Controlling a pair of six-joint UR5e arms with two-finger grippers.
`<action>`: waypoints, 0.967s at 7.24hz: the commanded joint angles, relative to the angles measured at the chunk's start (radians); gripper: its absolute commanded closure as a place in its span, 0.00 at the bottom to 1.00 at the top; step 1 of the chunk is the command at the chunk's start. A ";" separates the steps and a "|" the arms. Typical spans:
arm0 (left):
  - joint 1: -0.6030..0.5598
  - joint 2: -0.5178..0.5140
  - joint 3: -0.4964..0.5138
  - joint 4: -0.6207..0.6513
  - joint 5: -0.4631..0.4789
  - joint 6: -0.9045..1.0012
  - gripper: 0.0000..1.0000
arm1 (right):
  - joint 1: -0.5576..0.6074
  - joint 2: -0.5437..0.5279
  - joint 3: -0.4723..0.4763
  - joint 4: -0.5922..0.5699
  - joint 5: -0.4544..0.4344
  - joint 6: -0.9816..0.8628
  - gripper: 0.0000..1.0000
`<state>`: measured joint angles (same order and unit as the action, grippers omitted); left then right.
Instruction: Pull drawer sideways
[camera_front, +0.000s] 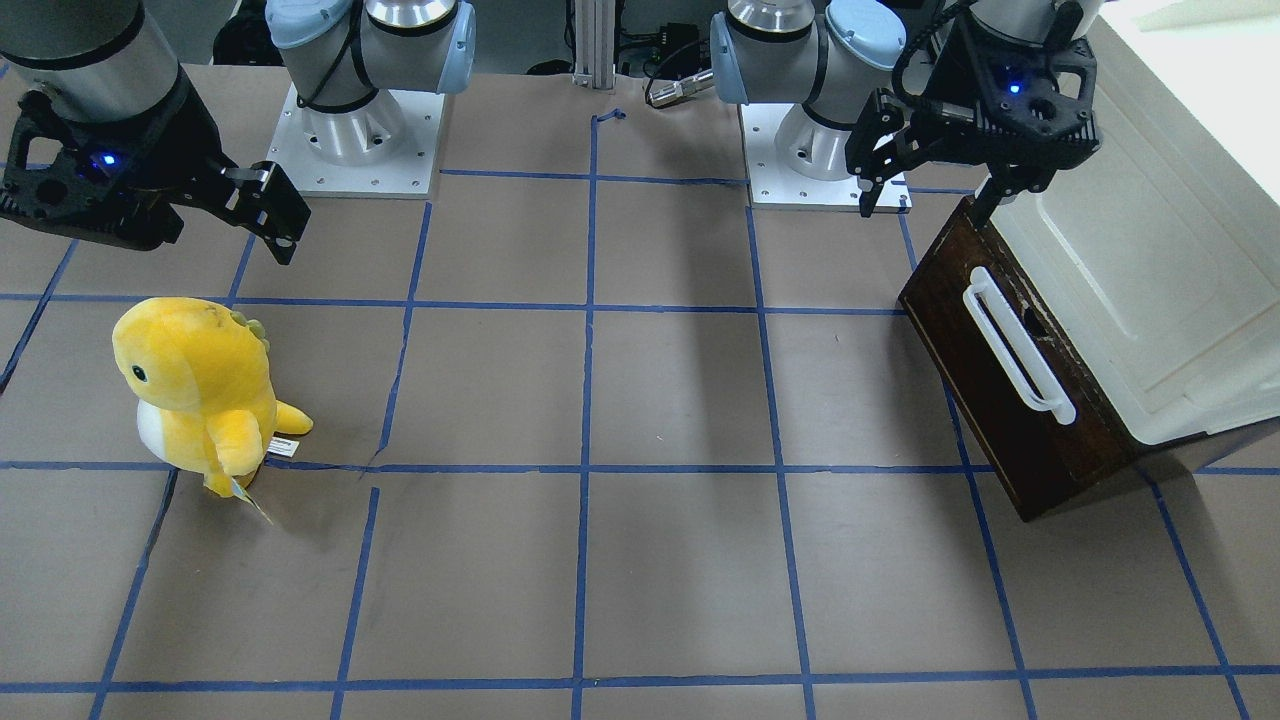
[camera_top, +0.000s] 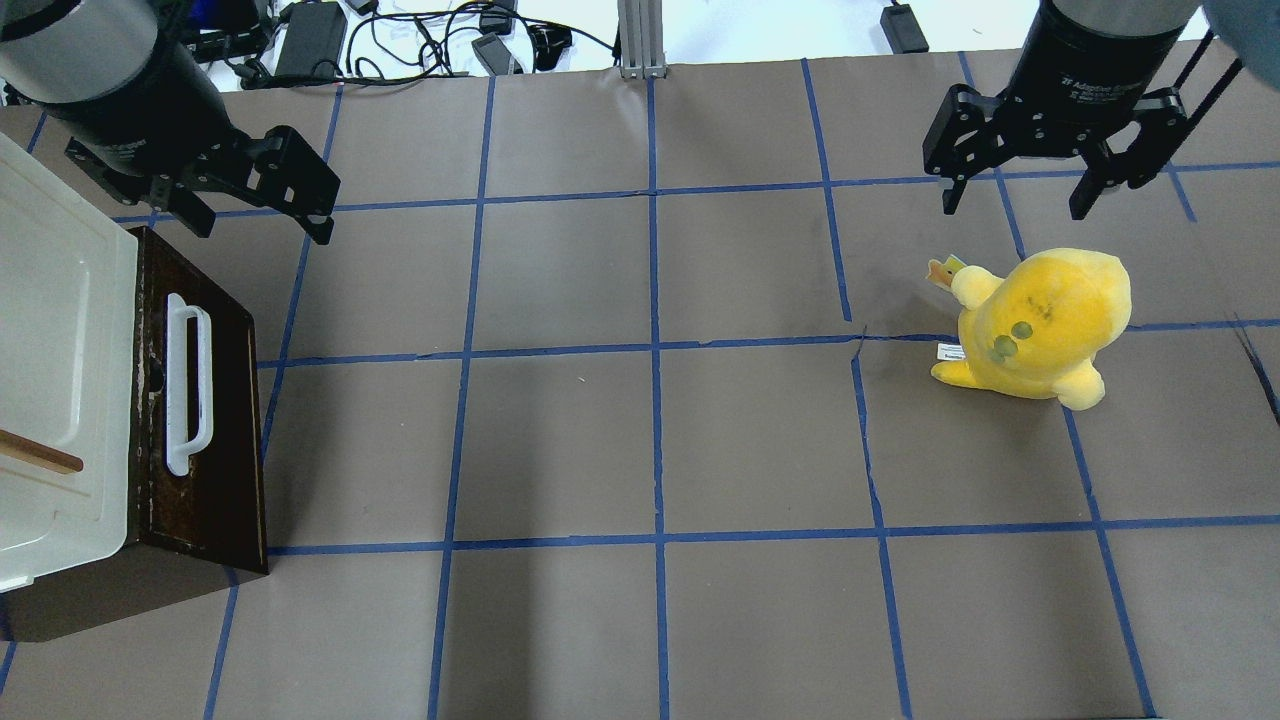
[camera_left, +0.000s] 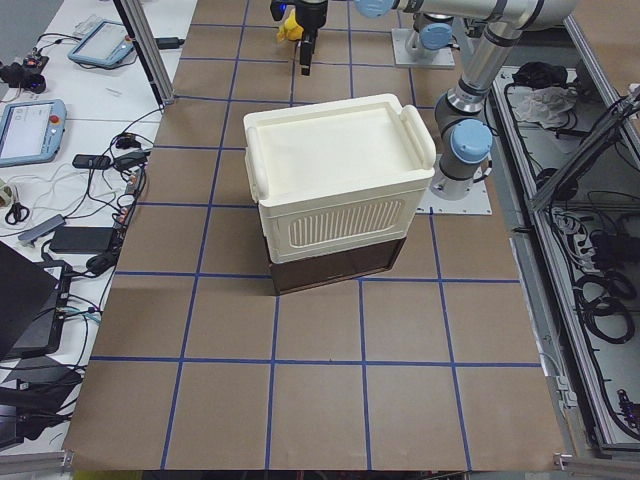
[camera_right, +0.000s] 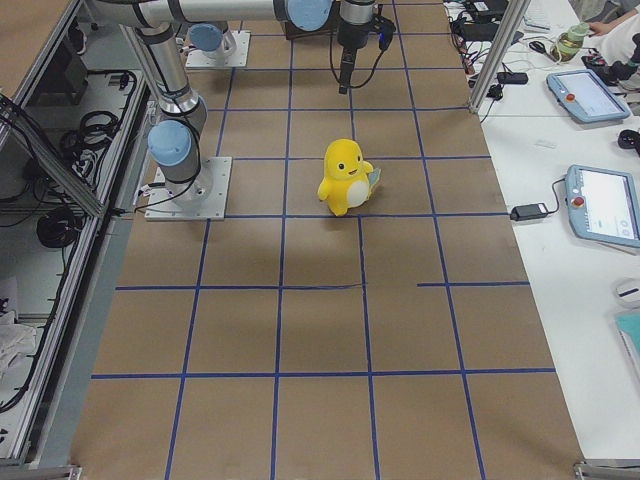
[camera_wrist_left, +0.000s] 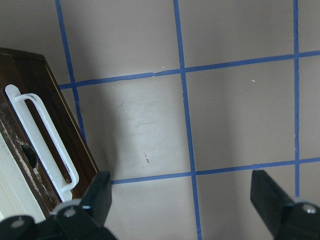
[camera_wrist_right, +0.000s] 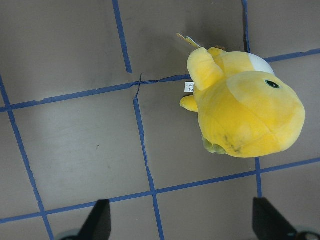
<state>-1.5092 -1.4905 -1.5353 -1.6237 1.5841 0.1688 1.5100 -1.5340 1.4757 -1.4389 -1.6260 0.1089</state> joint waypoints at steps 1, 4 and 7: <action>0.000 0.002 0.010 -0.005 -0.001 0.000 0.00 | 0.001 0.000 0.000 0.000 0.000 0.000 0.00; 0.001 0.004 0.003 -0.007 -0.001 0.014 0.00 | 0.001 0.000 0.000 0.000 0.000 0.000 0.00; 0.001 -0.002 0.007 -0.007 -0.001 0.006 0.00 | -0.001 0.000 0.000 0.000 0.000 0.000 0.00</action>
<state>-1.5072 -1.4917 -1.5280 -1.6300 1.5831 0.1807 1.5107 -1.5340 1.4757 -1.4385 -1.6260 0.1089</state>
